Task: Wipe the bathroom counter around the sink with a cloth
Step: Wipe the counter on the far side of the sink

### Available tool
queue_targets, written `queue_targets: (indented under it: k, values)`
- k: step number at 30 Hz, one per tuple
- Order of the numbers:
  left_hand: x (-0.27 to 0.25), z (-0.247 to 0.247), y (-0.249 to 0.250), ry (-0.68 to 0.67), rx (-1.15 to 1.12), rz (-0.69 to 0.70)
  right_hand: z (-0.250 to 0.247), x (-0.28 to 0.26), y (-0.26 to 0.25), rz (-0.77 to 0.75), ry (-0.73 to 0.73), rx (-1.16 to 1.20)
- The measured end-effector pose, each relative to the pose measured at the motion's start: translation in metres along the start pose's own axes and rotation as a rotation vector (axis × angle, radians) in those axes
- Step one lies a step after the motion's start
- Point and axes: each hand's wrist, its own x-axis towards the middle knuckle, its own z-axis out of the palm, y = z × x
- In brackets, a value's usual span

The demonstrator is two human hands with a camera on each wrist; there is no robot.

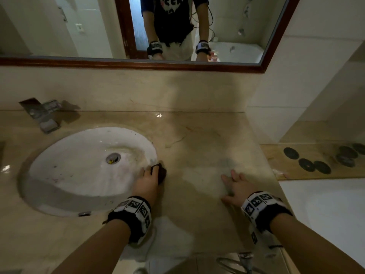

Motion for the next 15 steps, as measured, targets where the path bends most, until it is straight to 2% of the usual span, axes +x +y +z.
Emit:
queue_targets:
  k: [3, 6, 7, 8, 10, 13, 15]
  values:
    - [-0.02, 0.002, 0.014, 0.042, -0.07, 0.089, 0.0, -0.002, -0.001, 0.009, -0.013, 0.008]
    - [-0.044, 0.022, 0.041, -0.024, -0.068, 0.212, 0.001, -0.002, 0.0, 0.012, -0.005, 0.01]
    - [-0.052, 0.033, 0.048, -0.012, -0.036, 0.286, 0.001, -0.001, 0.0, 0.012, -0.001, -0.002]
    - [-0.06, 0.044, 0.053, 0.055, 0.004, 0.381, 0.001, -0.001, 0.0, 0.008, 0.001, -0.014]
    - [-0.07, 0.062, 0.059, 0.074, 0.085, 0.473, 0.001, 0.0, 0.0, 0.008, -0.008, -0.025]
    - [-0.077, 0.074, 0.057, 0.025, 0.218, 0.594, 0.0, -0.001, -0.002, 0.015, -0.014, -0.028]
    - [-0.075, 0.073, 0.048, -0.025, 0.25, 0.627, -0.001, -0.001, -0.002, 0.017, -0.023, -0.028]
